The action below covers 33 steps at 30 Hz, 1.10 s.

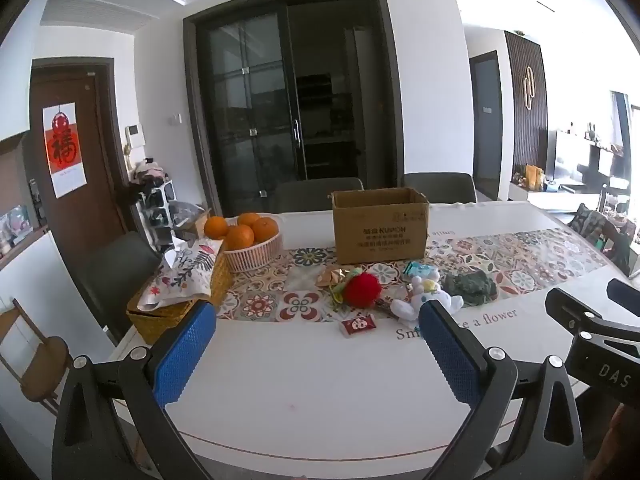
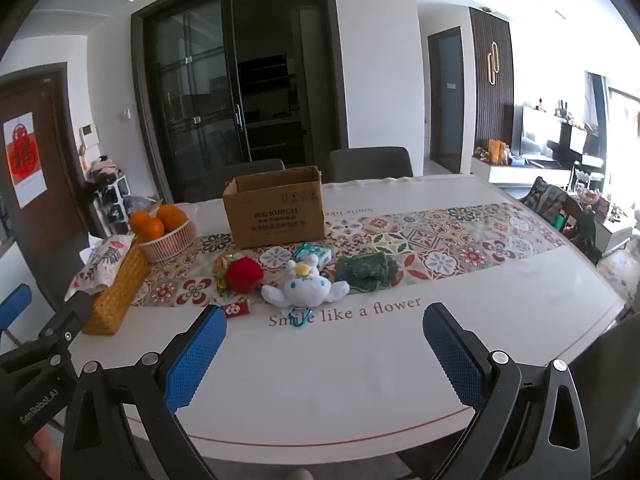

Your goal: Organize soft objects

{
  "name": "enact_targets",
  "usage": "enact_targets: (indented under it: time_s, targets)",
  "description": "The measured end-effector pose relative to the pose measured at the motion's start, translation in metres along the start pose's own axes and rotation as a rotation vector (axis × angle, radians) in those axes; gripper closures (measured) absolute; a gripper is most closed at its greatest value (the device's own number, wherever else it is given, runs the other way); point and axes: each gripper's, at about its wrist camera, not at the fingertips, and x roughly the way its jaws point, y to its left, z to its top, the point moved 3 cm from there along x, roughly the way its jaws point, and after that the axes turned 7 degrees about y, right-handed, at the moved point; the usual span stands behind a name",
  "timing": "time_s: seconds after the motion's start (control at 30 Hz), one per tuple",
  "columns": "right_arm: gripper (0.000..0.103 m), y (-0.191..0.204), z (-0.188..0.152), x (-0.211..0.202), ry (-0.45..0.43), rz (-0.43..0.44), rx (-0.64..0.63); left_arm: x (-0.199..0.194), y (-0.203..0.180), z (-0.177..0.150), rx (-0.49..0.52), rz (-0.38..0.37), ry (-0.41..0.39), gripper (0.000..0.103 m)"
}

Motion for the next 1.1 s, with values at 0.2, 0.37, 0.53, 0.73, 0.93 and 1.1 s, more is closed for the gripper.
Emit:
enact_targets:
  time_s: [0.2, 0.37, 0.53, 0.73, 0.93, 1.1]
  targets:
    - [0.003, 0.0, 0.0, 0.0, -0.003, 0.0, -0.002, 0.002, 0.0, 0.001, 0.007, -0.014, 0.003, 0.0]
    - [0.003, -0.001, 0.0, -0.001, -0.007, 0.001, 0.001, 0.0, 0.008, 0.005, 0.005, -0.008, -0.016, 0.0]
    - [0.003, 0.0, 0.0, 0.0, -0.008, 0.002, 0.001, -0.001, 0.009, 0.01, -0.001, -0.007, -0.034, 0.0]
    - [0.003, 0.0, -0.001, 0.0, -0.011, 0.002, 0.001, -0.01, 0.003, 0.003, -0.007, 0.0, -0.046, 0.0]
    - [0.003, 0.001, 0.001, -0.001, -0.011, 0.003, -0.001, -0.009, 0.003, 0.004, -0.006, -0.001, -0.047, 0.0]
    - [0.003, 0.001, 0.0, -0.001, -0.012, 0.002, -0.001, -0.01, 0.003, 0.005, -0.008, -0.002, -0.046, 0.0]
